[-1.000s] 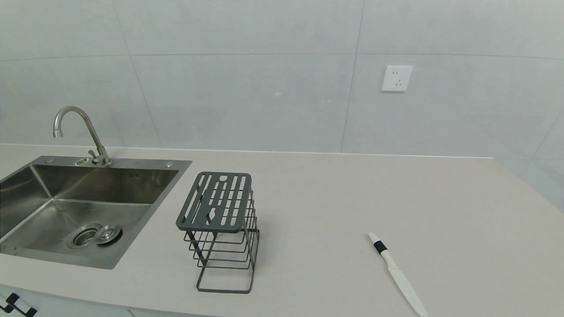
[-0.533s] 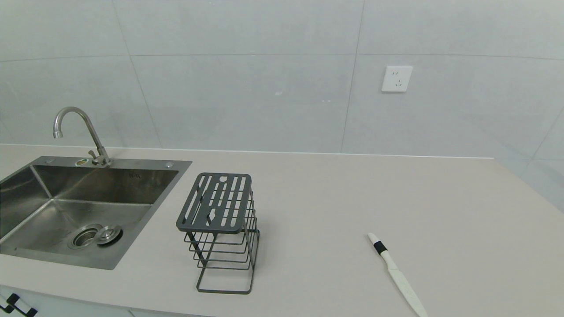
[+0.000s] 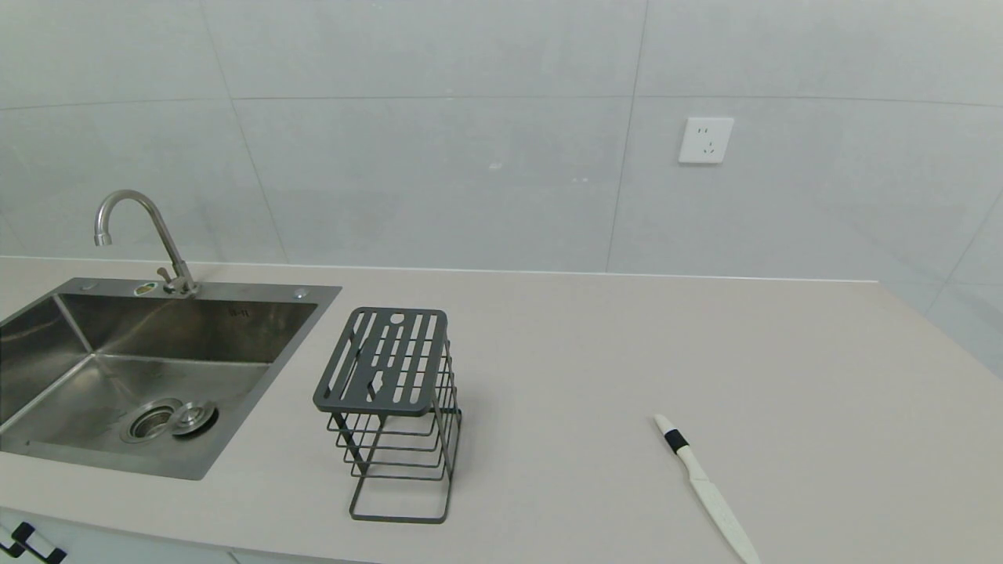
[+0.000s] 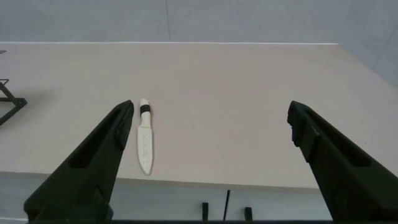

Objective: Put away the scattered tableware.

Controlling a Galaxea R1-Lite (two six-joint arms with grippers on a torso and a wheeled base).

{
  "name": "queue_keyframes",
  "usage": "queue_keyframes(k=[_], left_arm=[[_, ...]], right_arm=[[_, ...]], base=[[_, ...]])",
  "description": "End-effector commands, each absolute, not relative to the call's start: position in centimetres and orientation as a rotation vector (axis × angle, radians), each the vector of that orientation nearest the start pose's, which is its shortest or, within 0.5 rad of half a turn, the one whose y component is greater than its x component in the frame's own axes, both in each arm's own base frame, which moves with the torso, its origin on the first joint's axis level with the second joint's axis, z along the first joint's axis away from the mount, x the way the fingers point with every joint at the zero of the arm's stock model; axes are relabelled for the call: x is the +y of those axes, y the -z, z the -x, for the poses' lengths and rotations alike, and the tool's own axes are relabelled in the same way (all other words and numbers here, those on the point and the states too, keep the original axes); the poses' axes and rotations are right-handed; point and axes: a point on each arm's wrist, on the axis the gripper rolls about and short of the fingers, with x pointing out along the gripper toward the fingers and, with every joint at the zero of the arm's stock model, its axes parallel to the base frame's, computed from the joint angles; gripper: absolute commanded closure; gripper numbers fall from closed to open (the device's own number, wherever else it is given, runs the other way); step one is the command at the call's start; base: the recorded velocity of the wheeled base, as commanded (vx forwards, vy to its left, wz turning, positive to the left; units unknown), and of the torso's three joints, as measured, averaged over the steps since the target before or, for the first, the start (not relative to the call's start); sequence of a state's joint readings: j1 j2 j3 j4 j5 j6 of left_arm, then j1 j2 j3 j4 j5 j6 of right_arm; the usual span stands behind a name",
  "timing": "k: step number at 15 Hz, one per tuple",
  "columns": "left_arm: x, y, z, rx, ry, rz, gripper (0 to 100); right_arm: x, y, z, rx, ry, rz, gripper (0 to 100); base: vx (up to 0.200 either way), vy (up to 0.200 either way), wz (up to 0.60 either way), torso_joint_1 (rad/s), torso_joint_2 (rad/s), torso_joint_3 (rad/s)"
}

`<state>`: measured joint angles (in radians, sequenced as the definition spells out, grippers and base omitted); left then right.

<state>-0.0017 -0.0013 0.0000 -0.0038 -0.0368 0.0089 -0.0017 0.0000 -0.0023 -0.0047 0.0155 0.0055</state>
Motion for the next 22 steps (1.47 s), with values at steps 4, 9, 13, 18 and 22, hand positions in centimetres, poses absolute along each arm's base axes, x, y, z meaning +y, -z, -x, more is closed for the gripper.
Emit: queue_keyframes(k=[4,9,13,18,22], left_arm=[[-0.1,-7.6,2.3,-0.005,0.038,-0.011,0],[-0.1,-7.6,2.3,-0.003,0.038,-0.009,0],[-0.1,-7.6,2.3,-0.003,0.032,-0.009,0],[-0.1,-7.6,2.3,-0.003,0.032,-0.011,0],[-0.1,-7.6,2.3,-0.003,0.032,-0.012,0]], right_arm=[[0.1,-11.0,3.0,-0.250,-0.029,-0.005,0],[0.6,-14.1,2.6,-0.056,-0.253,0.060,0],[0.8,-16.7,-1.5,0.192,-0.364,0.015,0],[0.9,-16.5,-5.4,0.400,-0.379,-0.015,0],[1.0,-15.5,-8.0,0.553,-0.374,-0.025,0]], base=[[0.000,0.000,0.00,0.000,0.00,0.000],[0.000,0.000,0.00,0.000,0.00,0.000],[0.000,0.000,0.00,0.000,0.00,0.000],[0.000,0.000,0.00,0.000,0.00,0.000],[0.000,0.000,0.00,0.000,0.00,0.000]])
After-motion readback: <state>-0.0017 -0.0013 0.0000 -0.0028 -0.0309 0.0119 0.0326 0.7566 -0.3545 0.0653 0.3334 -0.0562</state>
